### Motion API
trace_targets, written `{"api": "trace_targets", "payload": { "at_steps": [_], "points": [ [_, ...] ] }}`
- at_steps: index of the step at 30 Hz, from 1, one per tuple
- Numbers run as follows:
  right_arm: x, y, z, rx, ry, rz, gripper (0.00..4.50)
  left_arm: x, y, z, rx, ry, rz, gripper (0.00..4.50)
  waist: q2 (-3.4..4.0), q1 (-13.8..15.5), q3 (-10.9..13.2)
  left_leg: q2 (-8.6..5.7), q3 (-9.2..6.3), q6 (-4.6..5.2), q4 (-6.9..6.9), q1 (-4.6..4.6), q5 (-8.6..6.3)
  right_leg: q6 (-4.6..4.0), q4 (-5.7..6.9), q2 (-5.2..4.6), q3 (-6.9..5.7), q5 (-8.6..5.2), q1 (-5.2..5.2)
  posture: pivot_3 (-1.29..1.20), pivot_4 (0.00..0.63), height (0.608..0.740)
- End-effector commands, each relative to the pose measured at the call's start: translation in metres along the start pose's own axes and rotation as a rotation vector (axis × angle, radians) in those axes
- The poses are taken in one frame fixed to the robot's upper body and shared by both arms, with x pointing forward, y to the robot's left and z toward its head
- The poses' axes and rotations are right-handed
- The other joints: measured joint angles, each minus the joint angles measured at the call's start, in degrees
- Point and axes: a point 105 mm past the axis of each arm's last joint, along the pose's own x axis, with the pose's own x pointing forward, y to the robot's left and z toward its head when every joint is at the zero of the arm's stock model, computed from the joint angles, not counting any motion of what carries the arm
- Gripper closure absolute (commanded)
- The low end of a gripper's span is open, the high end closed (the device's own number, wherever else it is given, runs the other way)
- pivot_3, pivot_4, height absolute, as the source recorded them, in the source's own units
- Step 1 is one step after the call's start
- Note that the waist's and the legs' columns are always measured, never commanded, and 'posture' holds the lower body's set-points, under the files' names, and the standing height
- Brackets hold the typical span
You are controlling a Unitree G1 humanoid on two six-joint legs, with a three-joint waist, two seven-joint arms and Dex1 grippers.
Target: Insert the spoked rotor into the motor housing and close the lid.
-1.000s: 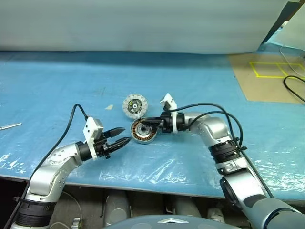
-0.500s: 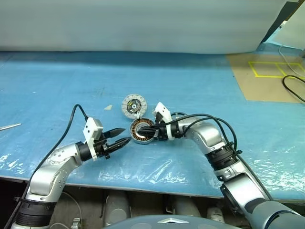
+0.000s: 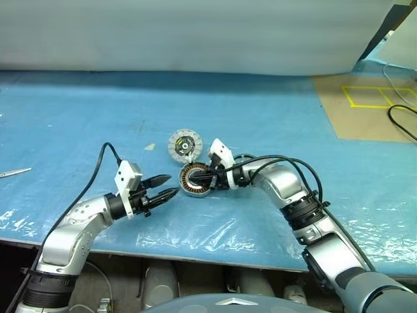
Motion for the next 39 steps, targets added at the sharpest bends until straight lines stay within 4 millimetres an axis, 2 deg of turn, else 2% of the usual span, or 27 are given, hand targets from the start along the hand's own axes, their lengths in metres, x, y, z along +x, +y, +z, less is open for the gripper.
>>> {"api": "trace_targets", "payload": {
  "at_steps": [1,4,8,10,12,16,22,24,29,31,33,36,38,39],
  "points": [
    [0.001,-0.016,-0.047,0.169,0.142,-0.101,4.45,0.002,-0.002,0.008,0.034,-0.027,-0.013,1.91,-0.01,-0.06,-0.11,0.01,0.0,0.0,0.0,0.05,0.0,0.0,0.01,0.01,0.01,0.0,0.04,0.0,0.15,0.74],
    [0.0,-0.018,-0.038,0.215,0.108,-0.104,4.45,0.002,-0.002,0.008,0.033,-0.027,-0.015,1.91,0.02,-0.08,-0.13,-0.03,0.0,0.04,-0.05,0.28,-0.02,0.02,0.04,0.0,0.06,-0.01,0.23,0.0,0.15,0.74],
    [-0.014,-0.004,0.01,0.212,-0.104,0.021,4.45,0.002,-0.002,0.008,0.031,-0.029,-0.017,1.91,0.04,0.26,-0.12,-0.05,-0.01,0.16,-0.17,0.35,-0.09,0.22,0.04,-0.01,0.06,-0.13,0.25,0.0,0.15,0.74],
    [-0.024,0.006,0.035,0.21,-0.206,0.093,4.45,0.003,-0.002,0.008,0.03,-0.03,-0.018,1.91,0.04,0.16,-0.12,-0.05,0.0,0.03,-0.16,0.01,0.0,0.05,0.01,-0.01,0.05,-0.03,-0.03,0.0,0.15,0.74],
    [-0.032,0.014,0.049,0.203,-0.26,0.144,4.45,0.003,-0.002,0.008,0.03,-0.03,-0.02,1.91,0.04,-0.02,-0.11,-0.05,0.0,0.01,-0.08,-0.31,0.01,0.06,-0.01,0.0,0.05,-0.02,-0.31,0.0,0.15,0.74],
    [-0.031,0.014,0.048,0.186,-0.249,0.129,4.45,0.004,-0.002,0.008,0.03,-0.031,-0.022,1.91,0.04,-0.19,-0.11,0.0,-0.01,-0.11,-0.31,-0.32,-0.05,0.09,-0.05,0.09,-0.01,-0.01,-0.39,0.0,0.15,0.74],
    [-0.017,0.007,0.021,0.145,-0.127,0.051,4.45,0.005,-0.004,0.008,0.029,-0.032,-0.025,1.91,0.04,-0.13,-0.11,0.15,-0.01,-0.21,-0.37,-0.32,-0.1,-0.03,-0.1,0.16,-0.12,-0.08,-0.39,0.0,0.15,0.74],
    [-0.017,0.006,0.018,0.155,-0.126,0.046,4.45,0.005,-0.004,0.008,0.029,-0.032,-0.025,1.91,0.04,-0.12,-0.11,0.15,0.0,-0.21,-0.36,-0.32,-0.1,-0.03,-0.11,0.15,-0.12,-0.09,-0.38,0.0,0.15,0.74],
    [-0.044,0.004,0.038,0.16,-0.221,0.043,4.45,-0.002,-0.002,0.008,0.033,-0.027,-0.012,1.91,0.04,0.02,-0.1,0.14,0.0,-0.21,-0.31,-0.31,-0.1,-0.03,-0.12,0.14,-0.1,-0.09,-0.35,0.0,0.15,0.74],
    [-0.066,0.009,0.045,0.099,-0.229,0.023,4.45,-0.005,0.002,0.01,0.039,-0.026,0.004,1.91,0.05,0.14,-0.09,0.14,0.0,-0.21,-0.3,-0.29,-0.1,-0.03,-0.14,0.14,-0.1,-0.09,-0.31,0.0,0.15,0.74],
    [-0.078,0.015,0.049,0.06,-0.225,0.011,4.45,-0.007,0.006,0.012,0.044,-0.031,0.016,1.91,0.05,0.23,-0.09,0.13,-0.01,-0.21,-0.31,-0.3,-0.1,-0.02,-0.22,0.14,-0.1,-0.09,-0.28,0.0,0.15,0.74],
    [-0.094,0.019,0.048,-0.02,-0.177,-0.033,4.45,-0.006,0.01,0.016,0.044,-0.041,0.023,1.91,0.05,0.11,-0.09,0.14,-0.01,-0.21,-0.33,-0.22,-0.1,-0.01,-0.25,0.16,-0.1,-0.08,-0.23,0.0,0.15,0.74],
    [-0.104,0.01,0.042,-0.099,-0.106,-0.111,4.45,-0.002,0.009,0.018,0.048,-0.041,0.001,1.91,0.06,0.1,-0.09,0.16,0.0,-0.21,-0.35,-0.2,-0.1,-0.01,-0.25,0.17,-0.1,-0.09,-0.23,0.0,0.15,0.74],
    [-0.109,0.006,0.04,-0.119,-0.079,-0.141,4.06,0.001,0.008,0.018,0.051,-0.042,-0.01,1.91,0.06,0.09,-0.08,0.15,0.0,-0.21,-0.33,-0.2,-0.1,-0.01,-0.26,0.17,-0.09,-0.09,-0.23,0.0,0.15,0.74]
  ]
}}
